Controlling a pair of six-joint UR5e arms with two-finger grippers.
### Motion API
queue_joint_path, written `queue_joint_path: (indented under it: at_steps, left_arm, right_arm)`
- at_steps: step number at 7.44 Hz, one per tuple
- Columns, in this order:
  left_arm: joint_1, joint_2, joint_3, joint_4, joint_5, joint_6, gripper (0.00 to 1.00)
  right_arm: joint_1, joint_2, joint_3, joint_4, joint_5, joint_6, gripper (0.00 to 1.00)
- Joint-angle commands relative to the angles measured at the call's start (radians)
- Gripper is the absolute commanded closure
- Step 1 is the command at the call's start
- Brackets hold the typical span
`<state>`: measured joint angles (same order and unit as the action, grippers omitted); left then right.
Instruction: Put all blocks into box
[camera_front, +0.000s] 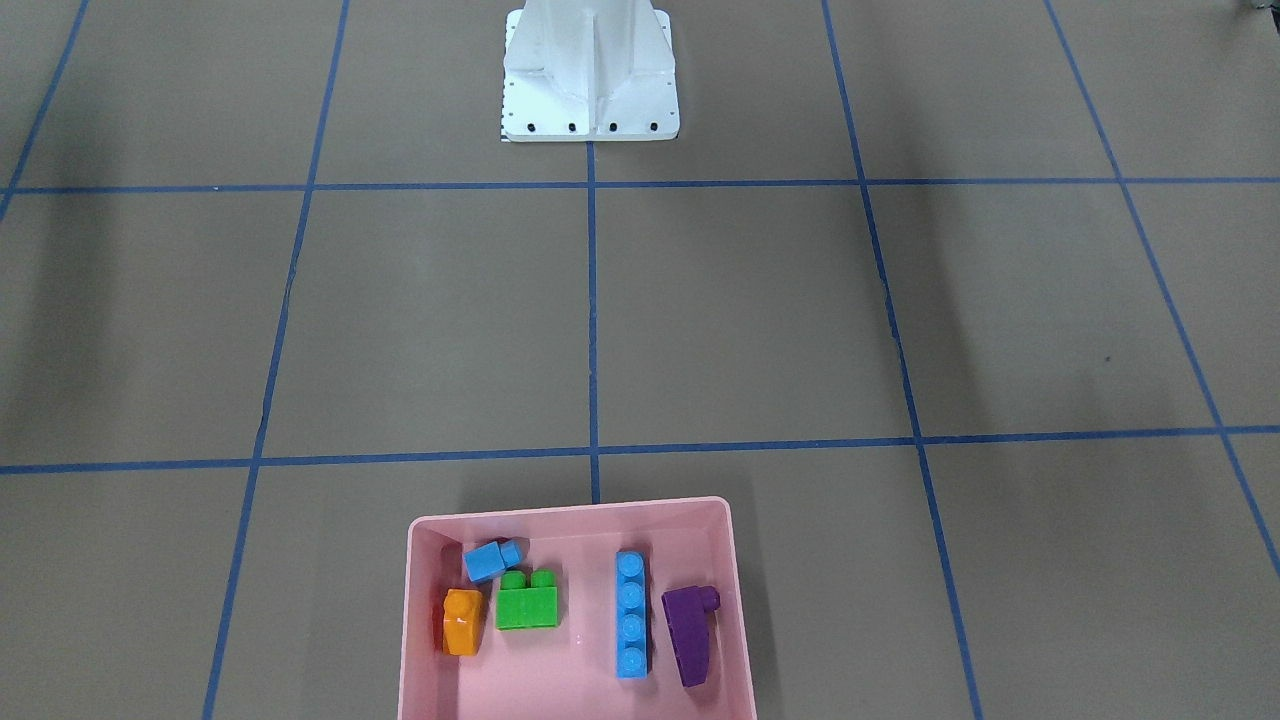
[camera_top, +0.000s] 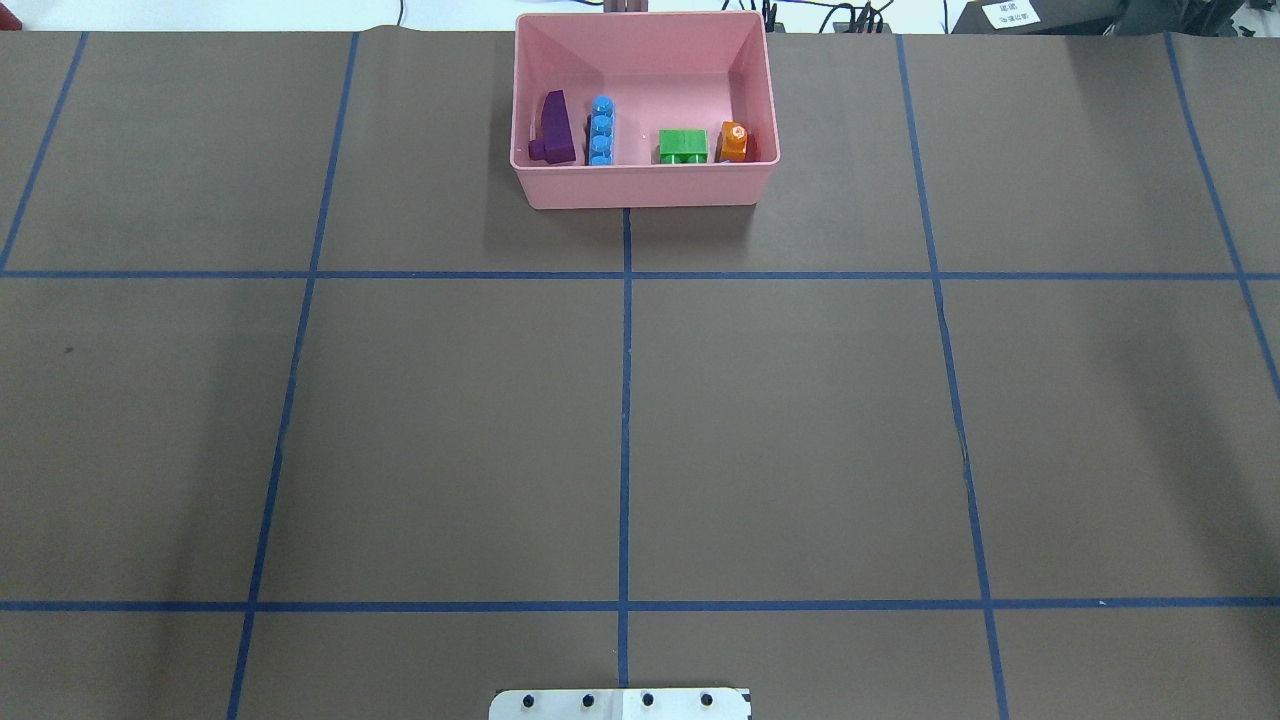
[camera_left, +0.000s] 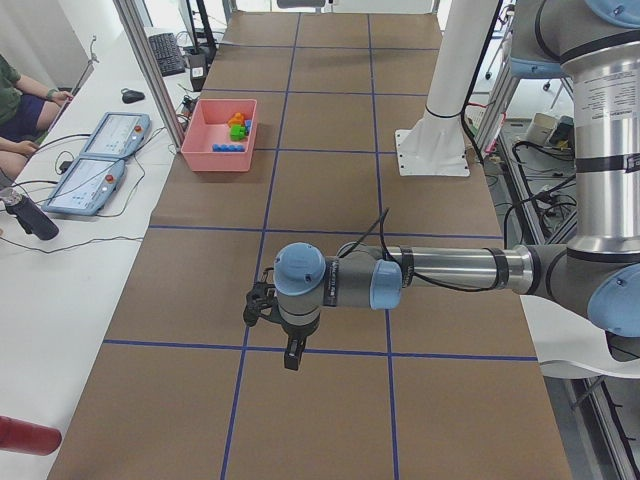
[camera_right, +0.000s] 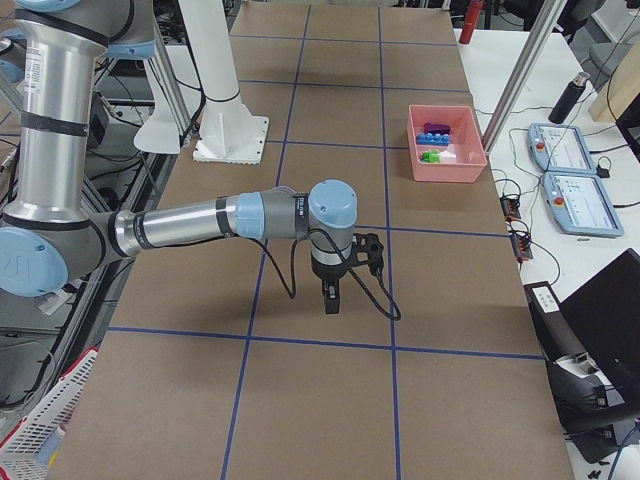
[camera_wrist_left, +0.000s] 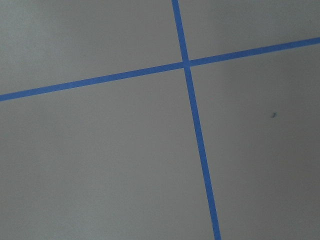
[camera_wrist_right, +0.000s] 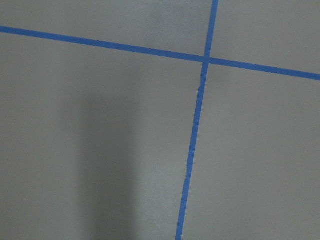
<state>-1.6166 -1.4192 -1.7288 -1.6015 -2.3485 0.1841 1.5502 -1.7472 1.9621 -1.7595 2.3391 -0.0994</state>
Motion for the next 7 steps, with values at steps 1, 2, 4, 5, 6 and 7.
queue_joint_path:
  at_steps: [1, 2, 4, 5, 6, 7]
  left_arm:
    - [0.001, 0.0, 0.002, 0.0, 0.0, 0.0, 0.0]
    - [0.0, 0.0, 0.003, 0.0, 0.0, 0.0, 0.0]
    - [0.001, 0.0, 0.003, 0.0, 0.0, 0.0, 0.0]
    - [0.0, 0.002, 0.005, 0.0, -0.002, 0.0, 0.0]
    - [0.0, 0.002, 0.005, 0.0, 0.0, 0.0, 0.0]
    - [0.0, 0.002, 0.005, 0.0, 0.0, 0.0, 0.0]
  right_arm:
    - [-0.001, 0.0, 0.001, 0.0, 0.017, 0.001, 0.0]
    - [-0.001, 0.0, 0.004, 0.002, 0.017, 0.001, 0.0]
    - [0.001, 0.0, 0.009, 0.0, 0.019, 0.004, 0.0]
    - [-0.001, -0.002, 0.009, 0.0, 0.019, 0.004, 0.0]
    - [-0.001, 0.0, 0.009, 0.0, 0.019, 0.01, 0.0]
    - [0.001, -0.002, 0.009, 0.0, 0.019, 0.01, 0.0]
